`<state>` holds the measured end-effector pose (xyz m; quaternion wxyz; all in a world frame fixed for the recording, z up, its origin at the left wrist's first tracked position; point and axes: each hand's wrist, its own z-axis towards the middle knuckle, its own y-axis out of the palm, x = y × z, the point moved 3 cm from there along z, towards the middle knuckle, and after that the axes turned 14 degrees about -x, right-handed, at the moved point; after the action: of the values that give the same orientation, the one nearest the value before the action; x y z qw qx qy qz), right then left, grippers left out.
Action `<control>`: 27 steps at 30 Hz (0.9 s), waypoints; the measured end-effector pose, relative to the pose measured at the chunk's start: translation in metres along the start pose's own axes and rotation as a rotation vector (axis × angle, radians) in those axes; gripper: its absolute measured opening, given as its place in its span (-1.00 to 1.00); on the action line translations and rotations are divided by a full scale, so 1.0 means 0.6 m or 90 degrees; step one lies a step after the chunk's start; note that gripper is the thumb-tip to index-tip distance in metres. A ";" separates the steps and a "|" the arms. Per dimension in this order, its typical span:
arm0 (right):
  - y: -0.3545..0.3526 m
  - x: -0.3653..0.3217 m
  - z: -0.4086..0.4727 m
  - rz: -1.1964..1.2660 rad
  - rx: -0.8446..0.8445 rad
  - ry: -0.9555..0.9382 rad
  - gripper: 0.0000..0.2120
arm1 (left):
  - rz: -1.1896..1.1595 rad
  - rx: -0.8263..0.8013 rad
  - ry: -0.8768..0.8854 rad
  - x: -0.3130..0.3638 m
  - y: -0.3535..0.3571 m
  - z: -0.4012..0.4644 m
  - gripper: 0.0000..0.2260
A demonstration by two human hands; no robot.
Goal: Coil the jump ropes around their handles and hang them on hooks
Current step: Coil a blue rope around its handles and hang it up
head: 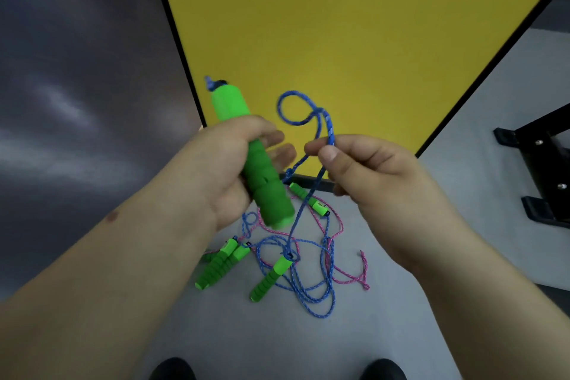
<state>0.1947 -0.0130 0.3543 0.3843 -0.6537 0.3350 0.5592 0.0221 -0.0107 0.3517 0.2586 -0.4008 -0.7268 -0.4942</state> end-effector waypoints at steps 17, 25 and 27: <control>0.005 0.010 0.004 -0.048 -0.044 0.007 -0.82 | 0.137 -0.125 0.150 0.007 0.011 -0.006 -0.95; -0.012 -0.023 0.002 0.076 0.033 -0.123 -0.78 | 0.496 -0.151 0.158 -0.024 0.028 -0.018 -0.93; -0.005 -0.016 0.001 0.045 -0.016 -0.062 -0.78 | 0.321 -0.152 0.165 -0.015 0.031 -0.019 -0.94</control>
<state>0.1955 -0.0111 0.3642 0.3721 -0.6181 0.3320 0.6078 0.0422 -0.0204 0.3584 0.4150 -0.5296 -0.5020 -0.5434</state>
